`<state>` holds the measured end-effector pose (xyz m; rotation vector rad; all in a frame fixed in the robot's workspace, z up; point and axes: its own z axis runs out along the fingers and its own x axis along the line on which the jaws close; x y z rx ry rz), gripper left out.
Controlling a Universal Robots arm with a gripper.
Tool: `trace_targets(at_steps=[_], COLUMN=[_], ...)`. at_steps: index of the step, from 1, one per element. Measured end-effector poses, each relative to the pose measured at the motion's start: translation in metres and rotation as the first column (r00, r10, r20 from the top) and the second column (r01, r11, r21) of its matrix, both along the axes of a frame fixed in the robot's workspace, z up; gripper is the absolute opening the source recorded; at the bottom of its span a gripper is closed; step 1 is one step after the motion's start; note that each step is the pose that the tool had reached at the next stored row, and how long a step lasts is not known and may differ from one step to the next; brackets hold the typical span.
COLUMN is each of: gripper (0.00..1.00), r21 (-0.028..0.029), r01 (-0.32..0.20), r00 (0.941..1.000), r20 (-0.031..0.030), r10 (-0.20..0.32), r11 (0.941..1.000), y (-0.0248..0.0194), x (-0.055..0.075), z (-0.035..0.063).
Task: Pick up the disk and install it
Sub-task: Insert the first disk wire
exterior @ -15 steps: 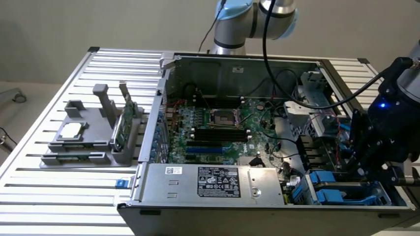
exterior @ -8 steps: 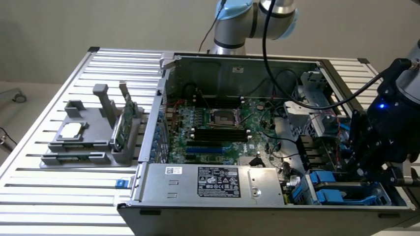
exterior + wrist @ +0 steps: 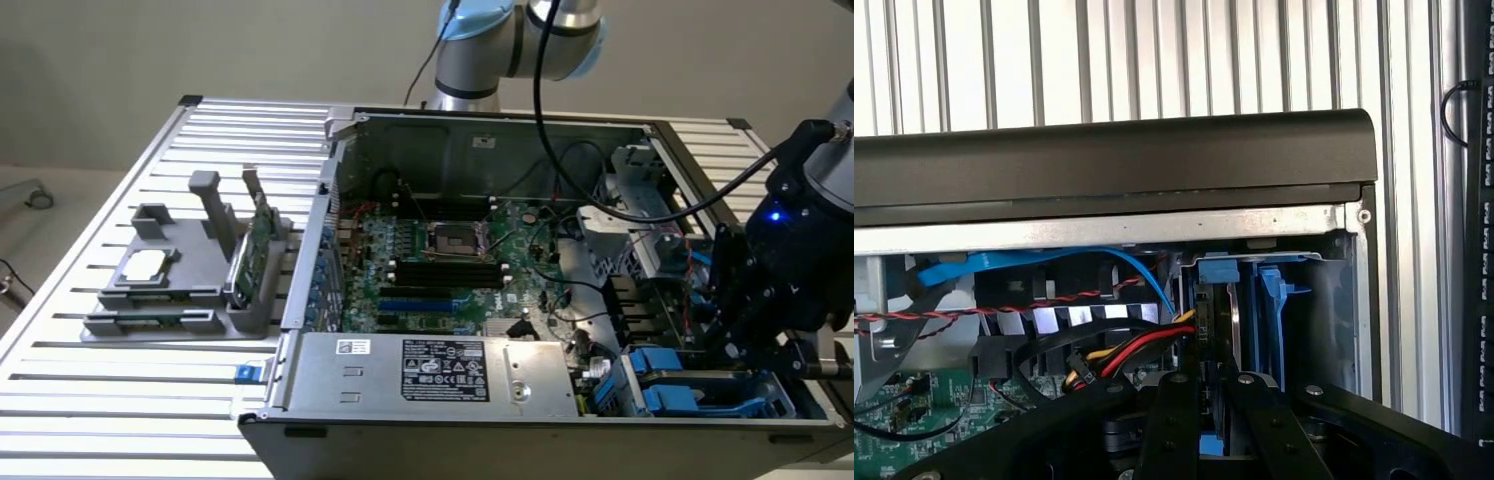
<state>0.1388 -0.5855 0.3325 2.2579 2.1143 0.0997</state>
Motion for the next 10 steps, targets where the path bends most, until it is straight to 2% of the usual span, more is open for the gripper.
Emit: trace_targets(at_steps=[10], gripper=[0.16], r21=[-0.0003], r01=[0.000], r00=[1.0000], r20=[-0.0001], r10=[0.000], r11=[1.0000], y=[0.0000], x=[0.0002], z=[-0.0014])
